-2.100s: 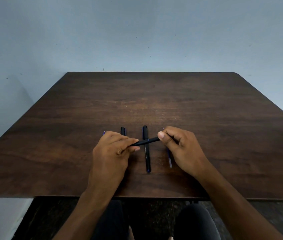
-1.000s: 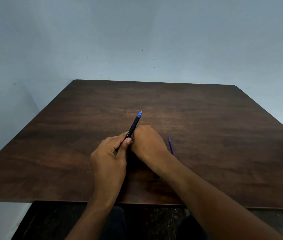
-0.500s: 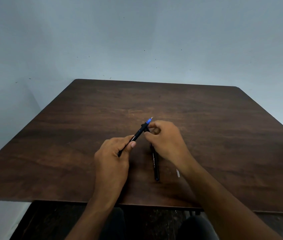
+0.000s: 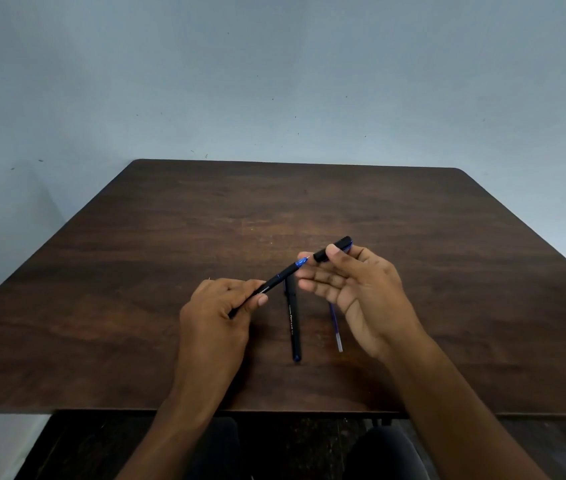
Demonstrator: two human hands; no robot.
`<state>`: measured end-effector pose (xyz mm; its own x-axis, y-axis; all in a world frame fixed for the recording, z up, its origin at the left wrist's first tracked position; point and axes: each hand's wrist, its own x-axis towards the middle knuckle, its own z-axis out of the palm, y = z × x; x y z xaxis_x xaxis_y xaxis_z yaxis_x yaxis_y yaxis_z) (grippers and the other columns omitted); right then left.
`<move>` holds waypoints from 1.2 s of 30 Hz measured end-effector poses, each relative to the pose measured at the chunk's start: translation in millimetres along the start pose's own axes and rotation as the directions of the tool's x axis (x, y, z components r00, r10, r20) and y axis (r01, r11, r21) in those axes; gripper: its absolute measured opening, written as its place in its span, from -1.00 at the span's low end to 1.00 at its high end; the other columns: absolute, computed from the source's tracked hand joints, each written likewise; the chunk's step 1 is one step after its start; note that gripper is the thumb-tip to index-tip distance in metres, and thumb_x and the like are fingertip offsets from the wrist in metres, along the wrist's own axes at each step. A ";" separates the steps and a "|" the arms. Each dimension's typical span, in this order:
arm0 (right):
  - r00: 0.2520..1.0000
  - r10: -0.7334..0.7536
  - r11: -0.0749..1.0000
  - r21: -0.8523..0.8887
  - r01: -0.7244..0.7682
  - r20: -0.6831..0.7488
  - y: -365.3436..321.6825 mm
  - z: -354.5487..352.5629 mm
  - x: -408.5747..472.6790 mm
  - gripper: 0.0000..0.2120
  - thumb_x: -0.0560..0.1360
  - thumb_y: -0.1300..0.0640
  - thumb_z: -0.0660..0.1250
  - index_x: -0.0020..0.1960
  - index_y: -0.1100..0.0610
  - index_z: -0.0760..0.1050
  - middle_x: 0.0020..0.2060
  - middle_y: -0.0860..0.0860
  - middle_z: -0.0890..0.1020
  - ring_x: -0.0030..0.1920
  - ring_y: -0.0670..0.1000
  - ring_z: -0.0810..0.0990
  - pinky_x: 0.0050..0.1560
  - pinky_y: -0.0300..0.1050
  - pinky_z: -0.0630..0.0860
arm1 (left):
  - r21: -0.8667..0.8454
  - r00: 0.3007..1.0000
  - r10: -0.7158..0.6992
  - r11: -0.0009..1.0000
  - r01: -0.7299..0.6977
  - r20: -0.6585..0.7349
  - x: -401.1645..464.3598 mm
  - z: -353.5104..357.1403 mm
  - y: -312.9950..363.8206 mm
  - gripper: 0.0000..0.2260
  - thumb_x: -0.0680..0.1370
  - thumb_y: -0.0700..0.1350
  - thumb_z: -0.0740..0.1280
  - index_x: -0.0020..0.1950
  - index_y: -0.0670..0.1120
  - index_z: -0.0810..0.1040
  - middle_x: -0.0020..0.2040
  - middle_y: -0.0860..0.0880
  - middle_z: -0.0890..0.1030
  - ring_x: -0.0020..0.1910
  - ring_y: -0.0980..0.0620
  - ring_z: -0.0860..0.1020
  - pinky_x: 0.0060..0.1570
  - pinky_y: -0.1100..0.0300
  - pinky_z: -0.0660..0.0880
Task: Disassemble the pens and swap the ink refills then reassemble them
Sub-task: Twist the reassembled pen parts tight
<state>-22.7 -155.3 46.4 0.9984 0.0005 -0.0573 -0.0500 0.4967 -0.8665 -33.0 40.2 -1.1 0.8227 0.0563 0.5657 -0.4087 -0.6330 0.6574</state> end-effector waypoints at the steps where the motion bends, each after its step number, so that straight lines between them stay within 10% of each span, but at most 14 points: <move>1: 1.000 -0.009 1.000 -0.001 0.009 -0.004 1.1 0.3 -0.2 -0.74 0.62 0.23 0.30 0.24 0.35 0.46 0.00 0.30 0.73 0.01 0.27 0.74 -0.02 0.07 0.71 | 0.002 1.000 -0.002 1.000 0.002 -0.001 0.3 0.1 0.2 -0.79 0.46 -0.15 0.50 0.07 0.04 0.71 -0.10 0.23 0.64 -0.06 0.25 0.55 0.06 -0.03 0.56; 8: 0.999 -0.044 0.998 -0.053 0.043 -0.027 7.7 1.2 0.6 -0.80 0.62 0.23 0.30 0.21 0.30 0.45 0.00 0.26 0.75 0.01 0.22 0.75 -0.05 0.04 0.71 | 0.028 0.999 0.028 0.999 -0.029 0.033 0.4 -0.4 1.7 -0.74 0.46 -0.13 0.50 0.09 0.14 0.68 -0.13 0.31 0.58 -0.08 0.23 0.54 -0.04 0.25 0.50; 17: 0.999 -0.034 0.991 -0.130 0.036 0.016 21.2 4.4 1.1 -0.83 0.62 0.25 0.31 0.17 0.30 0.46 -0.01 0.25 0.75 -0.02 0.27 0.73 -0.02 0.09 0.70 | 0.013 1.000 0.021 1.000 -0.021 0.023 -0.2 1.2 0.1 -0.79 0.47 -0.13 0.49 0.08 0.07 0.71 -0.09 0.25 0.63 -0.02 0.27 0.53 0.12 -0.15 0.53; 27: 0.996 -0.083 0.990 -0.117 0.081 -0.012 27.6 4.8 5.5 -0.81 0.48 0.36 0.46 0.09 0.29 0.60 -0.13 0.28 0.71 -0.21 0.20 0.71 -0.16 0.03 0.68 | 0.019 0.998 0.068 0.998 -0.068 0.004 -0.6 1.3 0.6 -0.80 0.46 -0.19 0.51 0.06 0.02 0.72 -0.03 0.26 0.64 -0.05 0.25 0.60 0.02 0.24 0.51; 36: 0.997 -0.078 0.983 -0.165 0.078 0.010 30.8 3.5 6.0 -0.80 0.35 0.17 0.54 -0.08 0.26 0.73 -0.13 0.22 0.74 -0.18 0.15 0.72 -0.11 -0.01 0.69 | 0.043 0.996 0.087 0.995 -0.088 0.023 -0.3 1.6 2.8 -0.81 0.48 -0.24 0.49 0.06 -0.05 0.71 -0.09 0.09 0.70 -0.11 0.14 0.60 -0.04 0.21 0.49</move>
<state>-18.1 -137.0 21.2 0.9995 -0.0291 0.0152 0.0243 0.3451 -0.9382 -33.8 37.2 -0.2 0.7932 -0.0167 0.6088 -0.4618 -0.6681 0.5834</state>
